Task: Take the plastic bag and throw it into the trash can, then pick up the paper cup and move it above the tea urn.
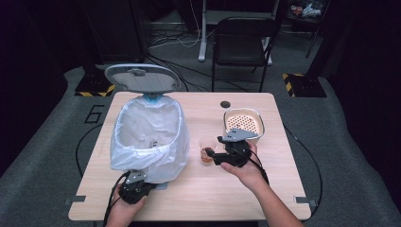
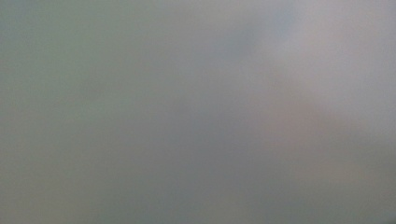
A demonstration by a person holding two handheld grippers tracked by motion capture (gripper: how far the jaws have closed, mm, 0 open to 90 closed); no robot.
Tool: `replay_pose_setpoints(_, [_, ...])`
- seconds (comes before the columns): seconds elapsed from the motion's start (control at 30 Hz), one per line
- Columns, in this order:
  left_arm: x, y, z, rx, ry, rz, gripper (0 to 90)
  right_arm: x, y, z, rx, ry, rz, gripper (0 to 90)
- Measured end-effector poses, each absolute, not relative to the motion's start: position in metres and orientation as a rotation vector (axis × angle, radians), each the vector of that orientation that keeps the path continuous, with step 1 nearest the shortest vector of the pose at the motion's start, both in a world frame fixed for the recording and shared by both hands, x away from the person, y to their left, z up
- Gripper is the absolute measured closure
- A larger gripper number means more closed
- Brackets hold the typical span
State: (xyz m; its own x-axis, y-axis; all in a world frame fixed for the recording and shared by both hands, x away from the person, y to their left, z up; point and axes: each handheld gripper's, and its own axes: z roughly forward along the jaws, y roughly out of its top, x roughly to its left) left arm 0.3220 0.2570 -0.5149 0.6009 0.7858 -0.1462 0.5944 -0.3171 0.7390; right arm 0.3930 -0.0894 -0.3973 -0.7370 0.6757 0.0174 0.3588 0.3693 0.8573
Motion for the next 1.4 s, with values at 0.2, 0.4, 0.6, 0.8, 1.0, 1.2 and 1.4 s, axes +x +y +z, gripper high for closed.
replay_pose_setpoints(0.2, [0.322, 0.257, -0.515, 2.036, 1.089, 0.307, 90.0, 0.398, -0.091, -0.413, 0.947, 2.279, 1.296, 24.8])
replay_pose_setpoints(0.4, [0.322, 0.257, -0.515, 2.036, 1.093, 0.305, 90.0, 0.403, -0.085, -0.428, 0.967, 2.260, 1.270, 17.8])
replay_pose_setpoints(0.6, [0.322, 0.257, -0.515, 2.036, 1.093, 0.303, 90.0, 0.410, -0.078, -0.440, 1.003, 2.245, 1.251, 14.6])
replay_pose_setpoints(0.8, [0.322, 0.258, -0.515, 2.035, 1.094, 0.300, 90.0, 0.416, -0.071, -0.450, 1.048, 2.240, 1.224, 14.2])
replay_pose_setpoints(1.0, [0.322, 0.257, -0.515, 2.027, 1.093, 0.298, 90.0, 0.419, -0.067, -0.459, 1.082, 2.206, 1.205, 14.4])
replay_pose_setpoints(1.2, [0.322, 0.258, -0.515, 2.026, 1.089, 0.293, 90.0, 0.424, -0.059, -0.469, 1.115, 2.180, 1.166, 14.6])
replay_pose_setpoints(1.4, [0.323, 0.258, -0.516, 2.022, 1.090, 0.289, 90.0, 0.428, -0.051, -0.477, 1.131, 2.158, 1.138, 15.5])
